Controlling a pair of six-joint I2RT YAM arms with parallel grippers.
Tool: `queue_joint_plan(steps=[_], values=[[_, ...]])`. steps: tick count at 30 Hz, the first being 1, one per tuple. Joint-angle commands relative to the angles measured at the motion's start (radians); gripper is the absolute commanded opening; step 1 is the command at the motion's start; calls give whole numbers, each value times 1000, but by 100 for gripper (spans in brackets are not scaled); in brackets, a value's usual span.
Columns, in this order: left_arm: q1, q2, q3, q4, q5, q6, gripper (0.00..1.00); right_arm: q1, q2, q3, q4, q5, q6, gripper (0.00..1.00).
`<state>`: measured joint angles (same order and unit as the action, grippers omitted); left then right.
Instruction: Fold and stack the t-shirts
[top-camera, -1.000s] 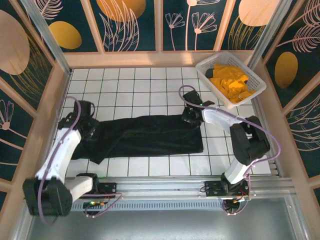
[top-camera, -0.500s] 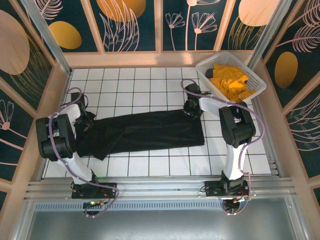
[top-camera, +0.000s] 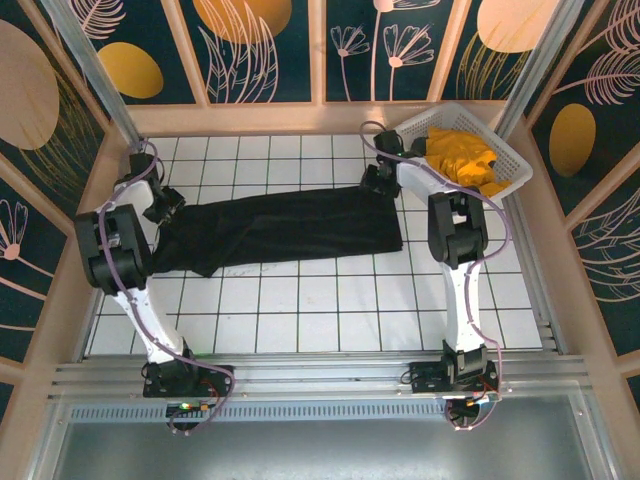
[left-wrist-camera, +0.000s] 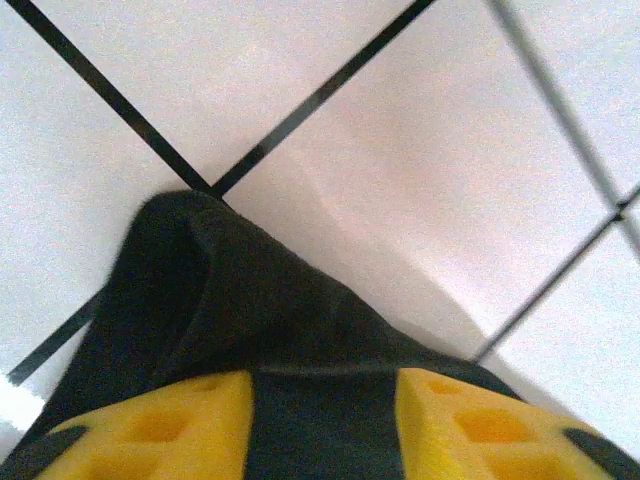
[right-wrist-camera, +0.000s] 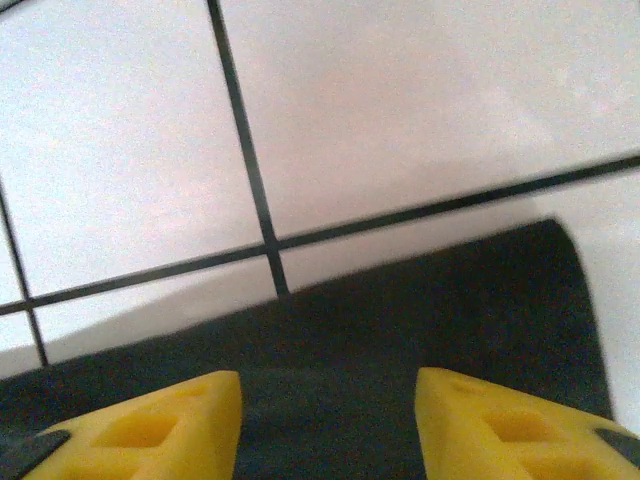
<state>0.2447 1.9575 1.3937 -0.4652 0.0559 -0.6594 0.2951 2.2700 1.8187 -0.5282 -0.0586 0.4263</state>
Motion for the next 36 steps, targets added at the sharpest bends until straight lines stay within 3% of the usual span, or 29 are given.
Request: queue_joint_plan(steps=[1, 5, 8, 15, 22, 25, 31, 36], values=[[-33, -197, -47, 50, 8, 85, 47, 38, -94, 41, -15, -32, -92, 55], [-121, -273, -171, 117, 193, 171, 46, 77, -185, -30, 13, -162, -59, 59], [-155, -251, -215, 110, 251, 209, 48, 109, -250, -101, 43, -257, -21, 60], [-198, -165, -205, 125, 257, 284, 51, 174, -345, -207, 57, -294, 41, 60], [-226, -101, -199, 115, 239, 300, 47, 185, -381, -270, 77, -284, 74, 61], [-234, -108, -203, 110, 231, 294, 38, 185, -387, -283, 79, -274, 77, 61], [-242, -163, -239, 85, 211, 247, 0, 185, -388, -294, 82, -264, 81, 60], [-287, -238, -290, 57, 230, 127, 0, 184, -378, -288, 79, -256, 85, 59]])
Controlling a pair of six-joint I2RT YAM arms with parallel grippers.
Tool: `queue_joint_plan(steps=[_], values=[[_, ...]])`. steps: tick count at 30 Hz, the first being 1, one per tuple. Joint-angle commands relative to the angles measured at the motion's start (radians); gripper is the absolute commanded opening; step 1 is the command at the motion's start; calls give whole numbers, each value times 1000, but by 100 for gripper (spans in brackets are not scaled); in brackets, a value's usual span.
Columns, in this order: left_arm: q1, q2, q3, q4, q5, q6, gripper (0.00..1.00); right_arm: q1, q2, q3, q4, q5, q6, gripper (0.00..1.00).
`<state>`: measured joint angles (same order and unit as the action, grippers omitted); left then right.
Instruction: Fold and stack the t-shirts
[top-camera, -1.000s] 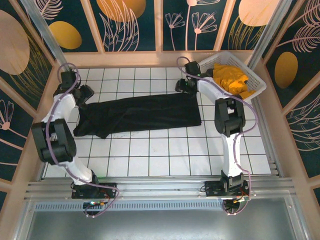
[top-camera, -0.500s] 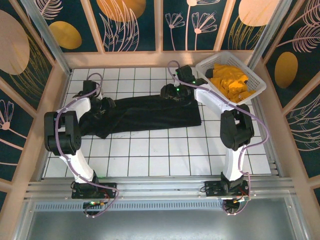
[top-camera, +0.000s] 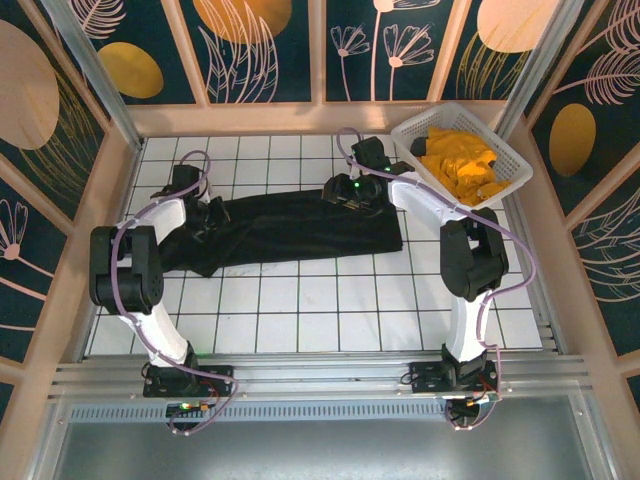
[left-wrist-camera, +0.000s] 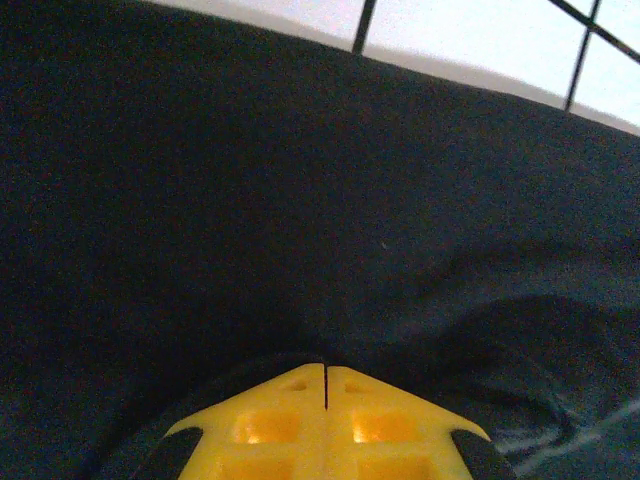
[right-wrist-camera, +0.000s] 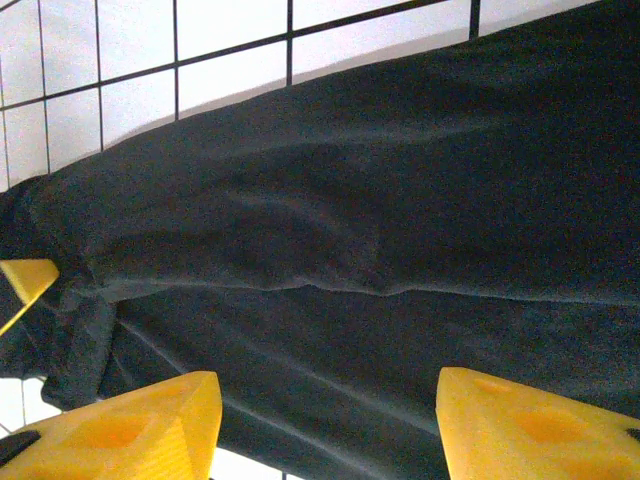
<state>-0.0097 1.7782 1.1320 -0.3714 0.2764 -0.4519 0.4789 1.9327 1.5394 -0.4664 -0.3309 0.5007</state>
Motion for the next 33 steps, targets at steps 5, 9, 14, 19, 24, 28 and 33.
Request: queue_joint_plan(steps=[5, 9, 14, 19, 24, 28, 33], values=[[-103, -182, -125, -23, 37, -289, 0, -5, -41, -15, 18, 18, 9, 59], [-157, -228, -183, -23, 33, -423, 0, -11, -47, -36, 24, 15, 9, 59], [-211, -212, -199, -35, 49, -485, 0, -22, -62, -76, 37, 13, 12, 59], [-261, -175, -202, -10, 78, -542, 0, -37, -77, -124, 53, 10, 19, 59], [-286, -158, -235, 84, 149, -631, 15, -48, -91, -160, 64, 9, 24, 59], [-301, -157, -180, -12, 123, -607, 23, -51, -98, -176, 71, 10, 27, 59], [-303, -233, -96, -139, 56, -543, 48, -49, -101, -182, 81, 9, 36, 58]])
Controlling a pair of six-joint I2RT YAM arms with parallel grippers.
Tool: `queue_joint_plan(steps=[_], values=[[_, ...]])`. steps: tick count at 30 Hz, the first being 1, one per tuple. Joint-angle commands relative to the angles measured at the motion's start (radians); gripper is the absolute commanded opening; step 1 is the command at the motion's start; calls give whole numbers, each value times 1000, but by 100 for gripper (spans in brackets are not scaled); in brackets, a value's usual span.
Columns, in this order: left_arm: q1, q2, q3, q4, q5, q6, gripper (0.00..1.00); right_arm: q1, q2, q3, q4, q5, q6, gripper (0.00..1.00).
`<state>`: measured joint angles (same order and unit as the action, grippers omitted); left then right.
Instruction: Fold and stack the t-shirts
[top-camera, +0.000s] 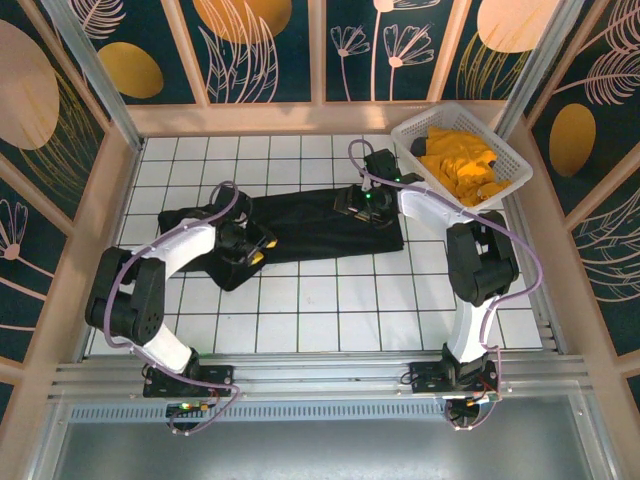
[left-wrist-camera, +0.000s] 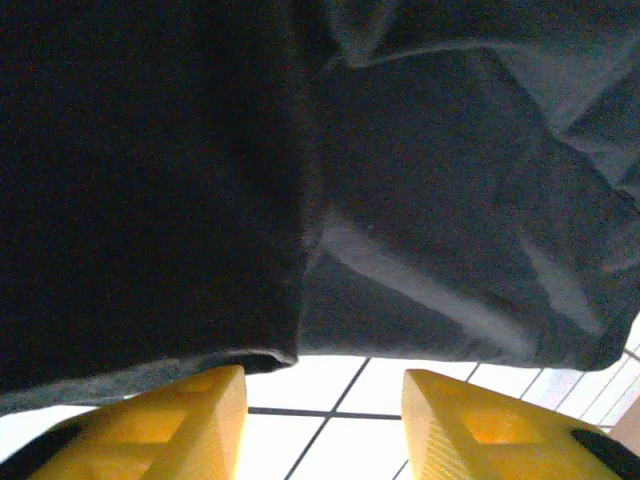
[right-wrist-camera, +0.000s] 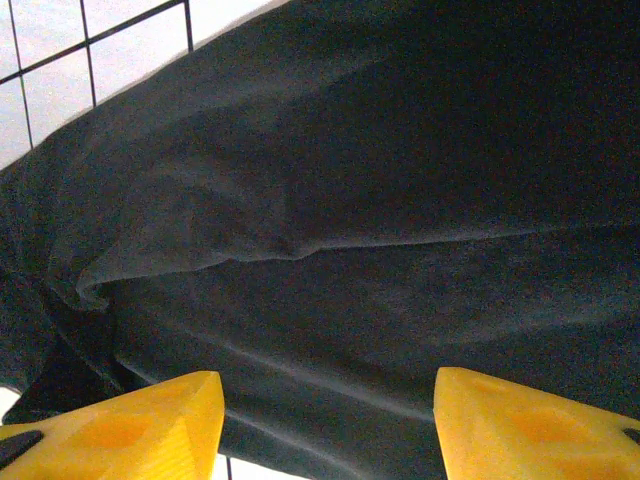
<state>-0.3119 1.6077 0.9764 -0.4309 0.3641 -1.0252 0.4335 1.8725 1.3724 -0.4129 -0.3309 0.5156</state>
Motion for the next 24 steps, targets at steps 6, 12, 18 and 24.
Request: queue_joint_plan(steps=[6, 12, 18, 24], values=[[38, -60, 164, -195, -195, 100, 34, 3, -31, -4, 40, -10, 29, 56], [79, 62, 229, -270, -266, 217, 43, 13, -23, 27, 20, -10, 21, 56], [74, 100, 136, -176, -184, 268, 34, 14, -35, 14, 26, -8, 26, 56], [3, 156, 74, -155, -160, 259, 8, 13, -38, 0, 34, -7, 30, 56]])
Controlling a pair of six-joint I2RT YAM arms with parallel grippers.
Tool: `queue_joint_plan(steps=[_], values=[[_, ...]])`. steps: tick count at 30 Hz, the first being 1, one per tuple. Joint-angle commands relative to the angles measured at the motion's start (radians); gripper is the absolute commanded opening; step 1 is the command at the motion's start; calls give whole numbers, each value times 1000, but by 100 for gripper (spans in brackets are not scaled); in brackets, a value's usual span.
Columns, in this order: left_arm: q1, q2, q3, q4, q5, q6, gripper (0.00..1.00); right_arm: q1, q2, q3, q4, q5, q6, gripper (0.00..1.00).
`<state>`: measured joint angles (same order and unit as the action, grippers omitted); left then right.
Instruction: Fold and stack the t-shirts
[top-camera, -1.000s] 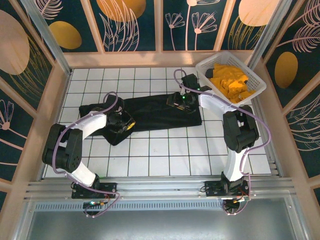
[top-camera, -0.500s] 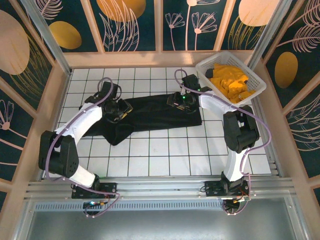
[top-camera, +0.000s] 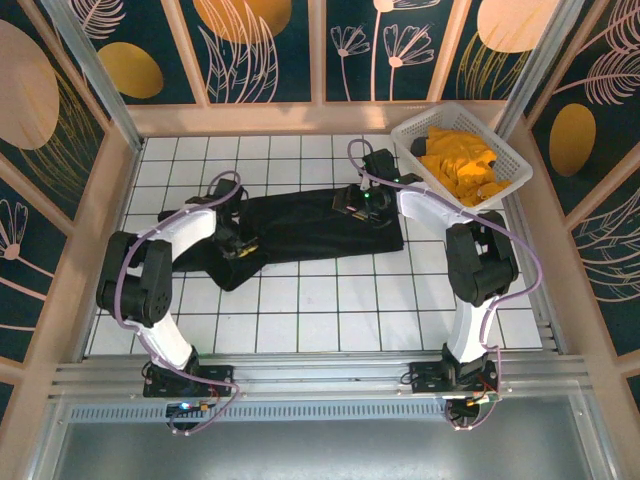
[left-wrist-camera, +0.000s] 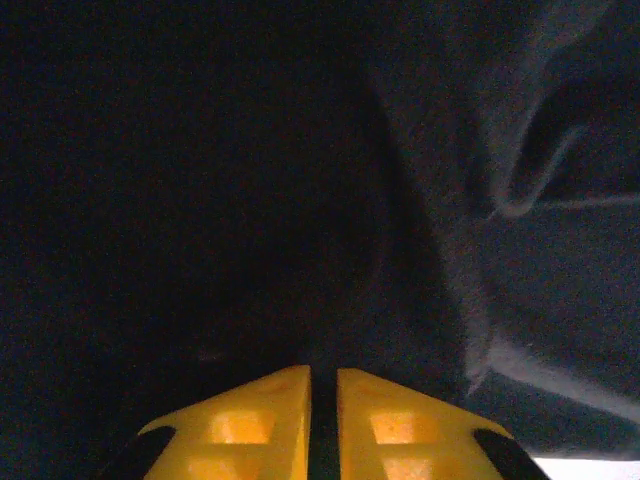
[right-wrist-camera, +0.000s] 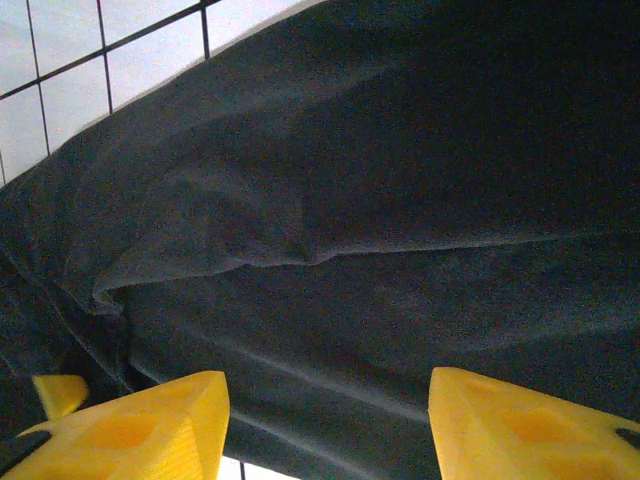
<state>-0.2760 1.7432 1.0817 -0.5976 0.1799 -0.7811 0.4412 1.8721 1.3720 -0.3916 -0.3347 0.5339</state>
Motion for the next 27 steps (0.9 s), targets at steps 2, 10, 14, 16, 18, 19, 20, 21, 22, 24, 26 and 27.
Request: queue_joint_plan(steps=[2, 10, 14, 16, 18, 19, 20, 21, 22, 24, 26, 27], values=[[-51, 32, -57, 13, 22, 10, 2, 5, -34, 1, 16, -6, 12, 56], [-59, -67, -18, -66, -104, 33, 36, 5, 3, 14, 32, -12, 21, 56], [-13, -159, 24, -135, -247, 37, 52, 1, 45, 46, 43, -12, 12, 56], [83, -198, -18, -112, -231, 43, 51, -11, 75, 71, 52, -22, 12, 56], [184, -223, -55, -75, -200, 62, 50, -24, 117, 102, 48, -25, 11, 56], [234, -230, -66, -56, -189, 75, 50, -32, 137, 120, 38, -18, 10, 56], [272, -232, -72, -37, -180, 87, 50, -39, 156, 137, 25, -12, 9, 56], [312, -230, -77, -13, -168, 103, 50, -48, 177, 154, 14, -4, 12, 56], [346, -221, -78, 4, -166, 118, 50, -61, 201, 169, 4, 1, 14, 56], [400, -199, -77, 34, -144, 147, 47, -76, 243, 202, -32, 13, 17, 56], [433, -174, -73, 46, -140, 175, 45, -90, 284, 235, -66, 17, 15, 56], [445, -163, -72, 51, -143, 188, 45, -95, 300, 245, -82, 21, 14, 56]])
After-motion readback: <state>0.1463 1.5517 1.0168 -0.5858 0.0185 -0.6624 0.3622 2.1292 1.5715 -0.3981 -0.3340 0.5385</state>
